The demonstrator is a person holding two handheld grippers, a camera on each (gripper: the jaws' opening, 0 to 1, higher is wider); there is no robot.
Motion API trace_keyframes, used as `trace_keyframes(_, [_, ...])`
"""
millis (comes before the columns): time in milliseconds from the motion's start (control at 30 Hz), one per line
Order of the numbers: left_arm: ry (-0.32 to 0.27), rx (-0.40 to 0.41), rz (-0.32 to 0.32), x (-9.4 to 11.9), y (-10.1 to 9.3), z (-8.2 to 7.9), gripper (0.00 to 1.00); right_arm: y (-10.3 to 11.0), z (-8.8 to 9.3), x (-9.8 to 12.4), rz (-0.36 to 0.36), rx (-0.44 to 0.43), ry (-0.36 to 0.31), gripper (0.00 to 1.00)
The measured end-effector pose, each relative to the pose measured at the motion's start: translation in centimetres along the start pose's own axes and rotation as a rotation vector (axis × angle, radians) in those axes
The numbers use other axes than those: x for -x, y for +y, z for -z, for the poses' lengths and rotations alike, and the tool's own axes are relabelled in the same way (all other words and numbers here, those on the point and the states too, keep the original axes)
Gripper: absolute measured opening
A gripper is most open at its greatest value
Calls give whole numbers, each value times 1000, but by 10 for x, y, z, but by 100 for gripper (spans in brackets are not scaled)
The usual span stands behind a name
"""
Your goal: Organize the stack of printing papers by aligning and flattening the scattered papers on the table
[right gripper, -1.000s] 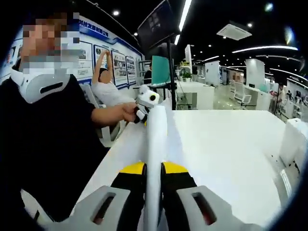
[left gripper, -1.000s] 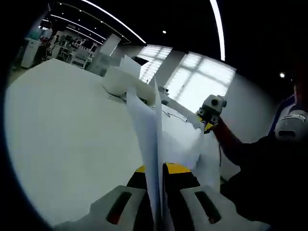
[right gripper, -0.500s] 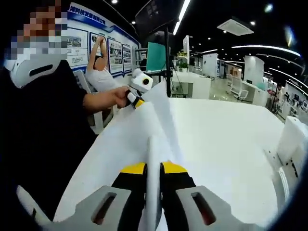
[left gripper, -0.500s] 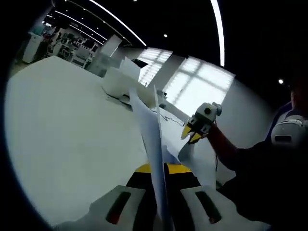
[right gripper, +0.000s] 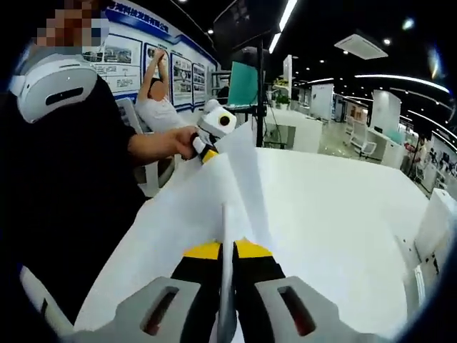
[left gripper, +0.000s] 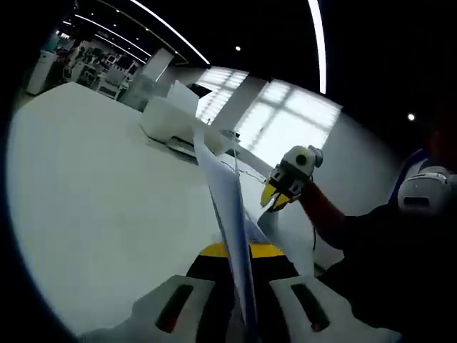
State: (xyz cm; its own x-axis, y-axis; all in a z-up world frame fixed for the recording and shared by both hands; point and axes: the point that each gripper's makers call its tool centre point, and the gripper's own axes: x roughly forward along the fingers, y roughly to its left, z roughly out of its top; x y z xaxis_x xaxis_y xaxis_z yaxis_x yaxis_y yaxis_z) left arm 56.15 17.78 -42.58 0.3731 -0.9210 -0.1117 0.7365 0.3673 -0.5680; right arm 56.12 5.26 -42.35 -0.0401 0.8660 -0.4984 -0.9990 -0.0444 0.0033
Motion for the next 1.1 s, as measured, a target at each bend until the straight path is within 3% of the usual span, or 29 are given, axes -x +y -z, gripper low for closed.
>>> trace_keyframes(433, [32, -13, 8, -16, -9, 4, 9, 16, -20, -30, -73, 102, -2, 3])
trace_keyframes(967, [47, -11, 18, -21, -12, 8, 9, 25, -37, -50, -69, 233, -24, 7])
trace_keyframes(1100, [51, -13, 27, -23, -15, 8, 9, 27, -45, -57, -59, 276, -45, 13])
